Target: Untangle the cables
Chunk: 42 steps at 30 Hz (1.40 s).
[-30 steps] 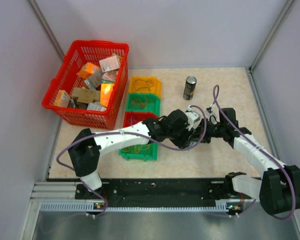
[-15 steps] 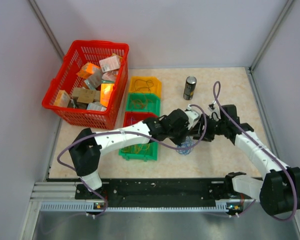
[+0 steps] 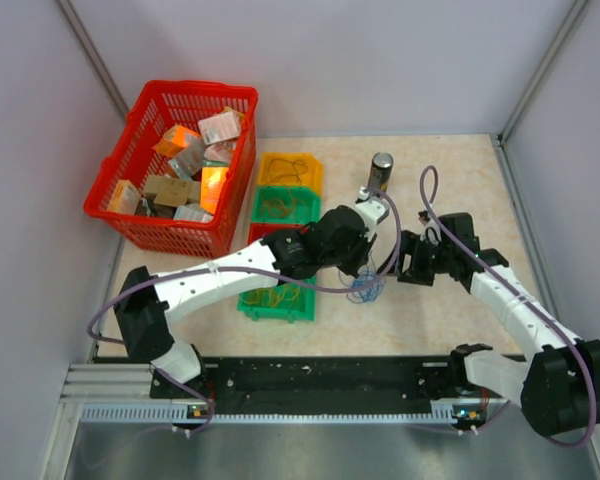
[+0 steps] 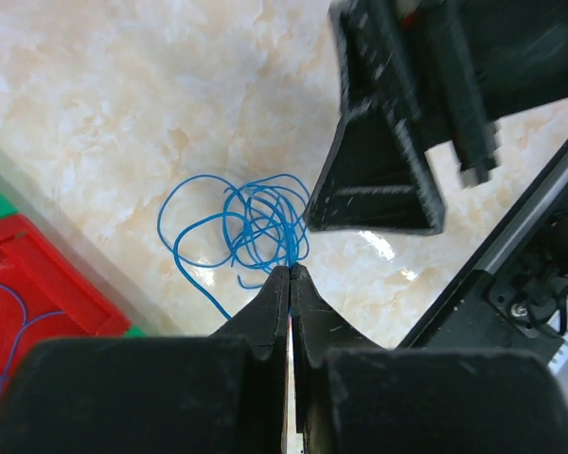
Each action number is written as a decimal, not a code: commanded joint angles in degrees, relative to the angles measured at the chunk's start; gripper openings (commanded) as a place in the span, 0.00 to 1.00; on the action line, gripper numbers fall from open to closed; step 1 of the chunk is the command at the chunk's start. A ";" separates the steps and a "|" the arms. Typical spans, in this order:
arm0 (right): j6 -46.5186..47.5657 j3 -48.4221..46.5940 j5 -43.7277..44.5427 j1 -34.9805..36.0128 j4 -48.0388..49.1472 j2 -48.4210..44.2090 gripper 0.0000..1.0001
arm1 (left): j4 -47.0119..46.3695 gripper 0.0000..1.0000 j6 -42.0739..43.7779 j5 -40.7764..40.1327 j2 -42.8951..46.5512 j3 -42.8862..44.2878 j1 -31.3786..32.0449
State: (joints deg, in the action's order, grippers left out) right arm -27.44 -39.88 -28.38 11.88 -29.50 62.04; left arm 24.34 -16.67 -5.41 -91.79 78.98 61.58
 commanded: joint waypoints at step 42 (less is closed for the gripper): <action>-1.39 2.97 -13.98 7.19 19.83 -11.15 0.78 | -16.52 0.00 5.07 9.10 20.16 7.68 -0.15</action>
State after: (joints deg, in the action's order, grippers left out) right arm -29.95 -33.91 -37.15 18.61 -14.06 54.22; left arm 10.33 -11.62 4.40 -71.94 86.15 61.54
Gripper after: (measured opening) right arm 0.770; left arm 0.009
